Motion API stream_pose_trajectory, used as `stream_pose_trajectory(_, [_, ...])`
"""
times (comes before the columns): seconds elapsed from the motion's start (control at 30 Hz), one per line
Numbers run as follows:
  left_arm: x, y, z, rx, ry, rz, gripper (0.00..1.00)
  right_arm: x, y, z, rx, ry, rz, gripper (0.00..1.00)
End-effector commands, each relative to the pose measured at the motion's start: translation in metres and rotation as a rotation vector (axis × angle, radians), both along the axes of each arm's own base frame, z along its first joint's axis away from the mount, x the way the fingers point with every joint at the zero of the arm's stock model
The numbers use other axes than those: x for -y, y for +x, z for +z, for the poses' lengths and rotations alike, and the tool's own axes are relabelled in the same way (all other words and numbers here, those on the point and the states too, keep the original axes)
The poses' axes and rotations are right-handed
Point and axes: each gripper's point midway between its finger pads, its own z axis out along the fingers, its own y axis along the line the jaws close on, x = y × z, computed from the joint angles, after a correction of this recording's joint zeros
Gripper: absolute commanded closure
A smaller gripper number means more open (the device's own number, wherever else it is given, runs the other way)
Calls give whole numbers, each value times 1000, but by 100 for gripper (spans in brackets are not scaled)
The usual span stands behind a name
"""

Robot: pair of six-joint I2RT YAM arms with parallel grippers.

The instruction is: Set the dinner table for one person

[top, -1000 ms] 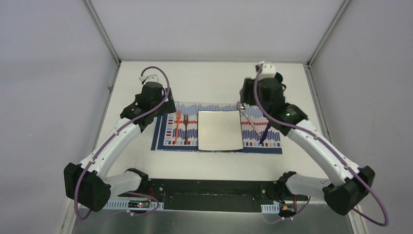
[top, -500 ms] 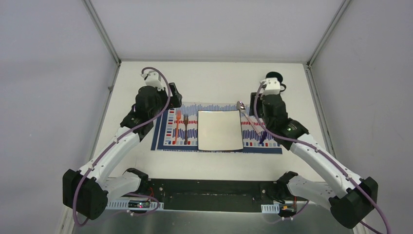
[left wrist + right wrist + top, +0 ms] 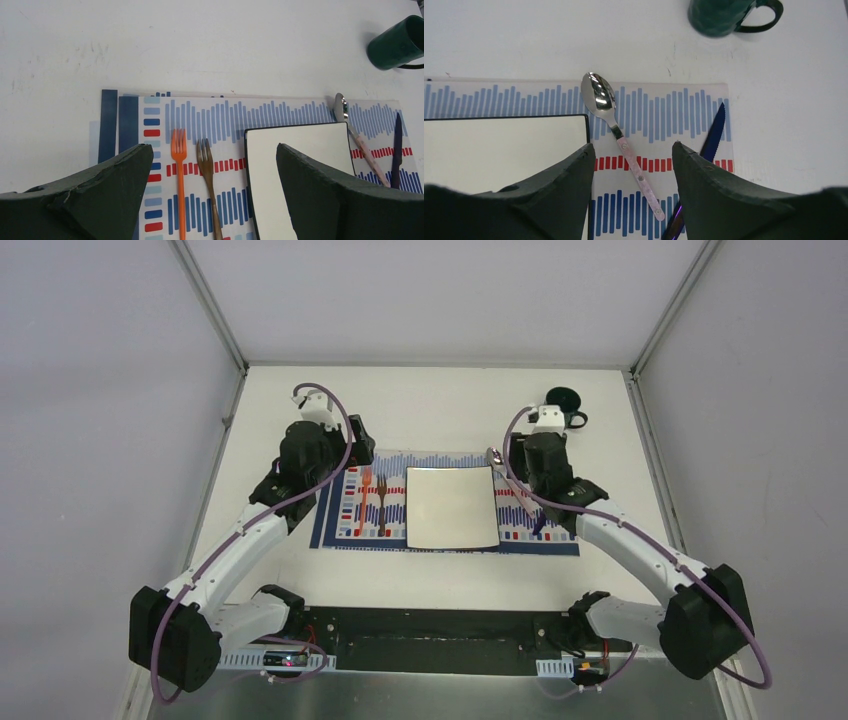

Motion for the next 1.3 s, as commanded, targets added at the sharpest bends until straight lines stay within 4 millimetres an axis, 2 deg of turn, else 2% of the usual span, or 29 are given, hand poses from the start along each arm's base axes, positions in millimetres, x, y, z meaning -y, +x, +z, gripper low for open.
stream_pose_trajectory(0.0, [0, -4, 14, 42, -10, -6, 1, -5, 7, -11, -10, 54, -21, 38])
stream_pose_trajectory(0.57, [-5, -4, 3, 19, 12, 19, 1, -6, -5, -90, -208, 99, -90, 42])
stream_pose_trajectory(0.93, [-6, -4, 3, 16, 14, 22, 1, -3, -18, -117, -273, 107, -109, 48])
stream_pose_trajectory(1.27, [-10, -9, 11, 28, 20, 28, 1, -8, -7, -129, -285, 137, -111, 49])
